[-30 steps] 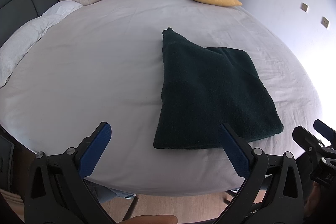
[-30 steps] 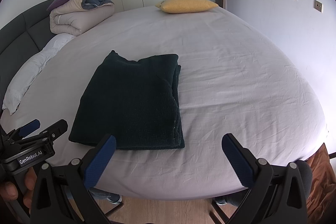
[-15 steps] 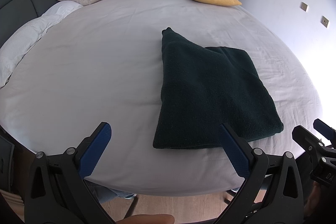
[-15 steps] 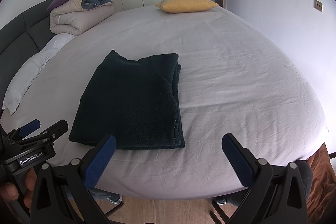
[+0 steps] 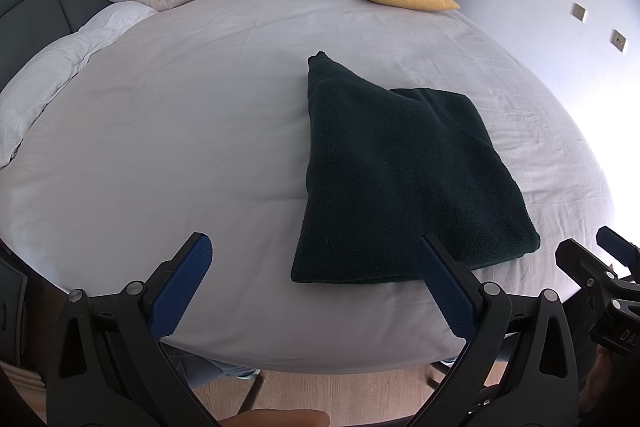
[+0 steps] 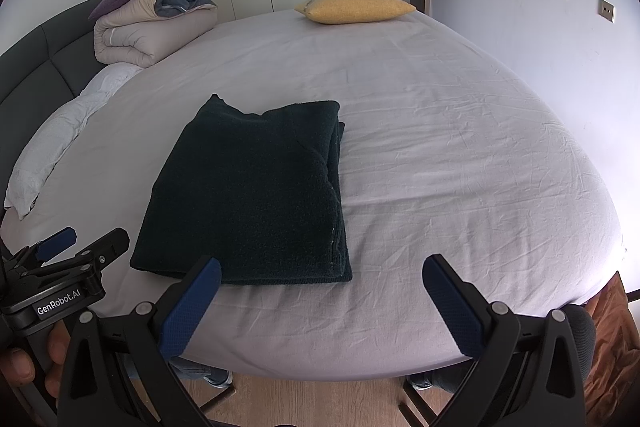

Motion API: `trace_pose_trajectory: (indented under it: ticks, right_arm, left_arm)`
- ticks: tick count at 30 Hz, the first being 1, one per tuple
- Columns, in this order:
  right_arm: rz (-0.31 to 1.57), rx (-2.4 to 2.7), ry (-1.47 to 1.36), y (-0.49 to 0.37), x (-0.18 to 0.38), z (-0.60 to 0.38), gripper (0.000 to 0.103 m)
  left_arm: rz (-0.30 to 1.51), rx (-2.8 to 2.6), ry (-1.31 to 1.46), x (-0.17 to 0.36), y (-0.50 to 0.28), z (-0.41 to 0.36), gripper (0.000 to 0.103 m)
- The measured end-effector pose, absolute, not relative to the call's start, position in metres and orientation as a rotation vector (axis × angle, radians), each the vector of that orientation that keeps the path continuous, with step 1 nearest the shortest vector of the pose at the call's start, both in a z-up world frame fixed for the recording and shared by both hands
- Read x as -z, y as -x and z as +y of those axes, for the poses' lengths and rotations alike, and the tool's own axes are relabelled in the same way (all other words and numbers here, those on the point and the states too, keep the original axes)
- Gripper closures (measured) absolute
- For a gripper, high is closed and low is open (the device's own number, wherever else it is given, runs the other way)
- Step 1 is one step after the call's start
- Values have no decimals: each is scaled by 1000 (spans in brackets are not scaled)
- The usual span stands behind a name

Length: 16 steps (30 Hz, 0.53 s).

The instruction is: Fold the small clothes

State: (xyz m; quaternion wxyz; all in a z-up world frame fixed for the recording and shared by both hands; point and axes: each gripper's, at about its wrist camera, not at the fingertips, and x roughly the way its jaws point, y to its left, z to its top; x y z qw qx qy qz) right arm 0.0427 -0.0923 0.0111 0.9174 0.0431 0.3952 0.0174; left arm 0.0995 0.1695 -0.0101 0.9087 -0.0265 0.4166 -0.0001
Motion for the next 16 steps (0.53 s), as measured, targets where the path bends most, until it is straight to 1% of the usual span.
trace_pose_trajectory:
  ticks: [16]
  right_arm:
    - [826,-41,-96,-42,-7,-95,0]
  left_arm:
    - [860,1,45,12,-105,171,0]
